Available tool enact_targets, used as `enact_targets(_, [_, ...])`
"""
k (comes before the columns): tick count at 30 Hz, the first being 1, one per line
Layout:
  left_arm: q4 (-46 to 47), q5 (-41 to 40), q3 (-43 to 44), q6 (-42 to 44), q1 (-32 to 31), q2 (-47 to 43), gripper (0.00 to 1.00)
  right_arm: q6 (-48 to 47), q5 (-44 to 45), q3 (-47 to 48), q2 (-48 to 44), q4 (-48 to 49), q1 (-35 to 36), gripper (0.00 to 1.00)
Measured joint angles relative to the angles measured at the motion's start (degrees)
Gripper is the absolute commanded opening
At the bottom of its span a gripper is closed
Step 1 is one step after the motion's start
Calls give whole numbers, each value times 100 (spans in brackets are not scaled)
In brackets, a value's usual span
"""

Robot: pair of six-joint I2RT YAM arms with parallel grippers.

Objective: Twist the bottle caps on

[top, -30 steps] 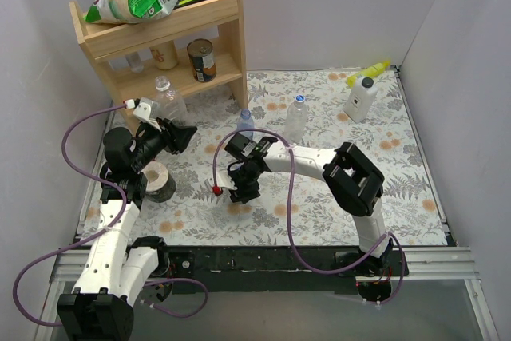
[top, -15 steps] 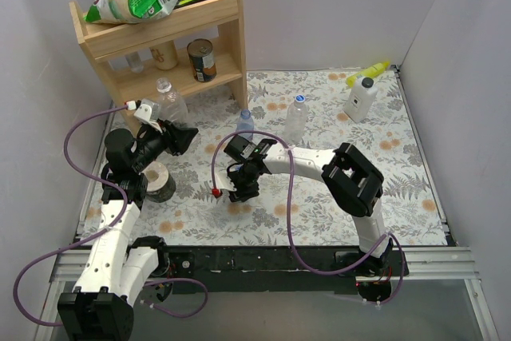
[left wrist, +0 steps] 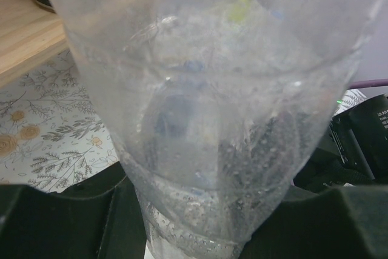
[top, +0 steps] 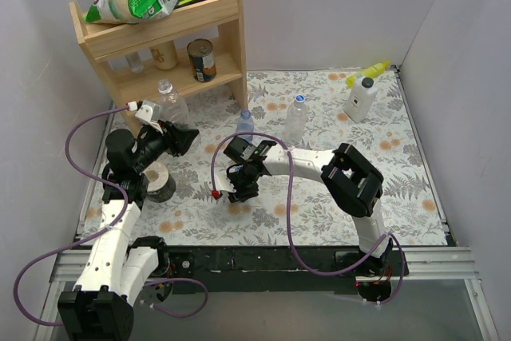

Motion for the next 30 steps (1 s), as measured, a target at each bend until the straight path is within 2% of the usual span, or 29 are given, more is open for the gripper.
enact_targets(1, [0, 0, -2, 0, 0, 0, 1, -4, 0, 0, 0, 4, 11, 37])
enact_targets(4, [2, 26, -9, 4, 0, 0, 0, -9, 0, 0, 0, 7, 31, 30])
enact_targets(9, [76, 280, -214, 203, 0, 13, 0, 28, -26, -22, -105, -109, 0, 26])
enact_targets(13, [219, 748, -533, 605, -92, 177, 0, 203, -308, -35, -817, -693, -245, 24])
enact_targets(17, [162, 1259, -675, 1307, -638, 721, 0, 490, -767, 308, -2111, -1351, -1005, 25])
enact_targets(21, [52, 1591, -699, 2260, -1432, 1252, 0, 669, -992, 1458, -2817, -1950, -1515, 25])
enact_targets(25, [-55, 1764, -732, 3053, -1764, 1550, 0, 890, -1281, 2378, -3056, -2216, -1419, 25])
enact_targets(30, [-389, 1773, -730, 3952, -2072, 1770, 0, 1027, -1373, 2400, -3158, -2444, -1187, 26])
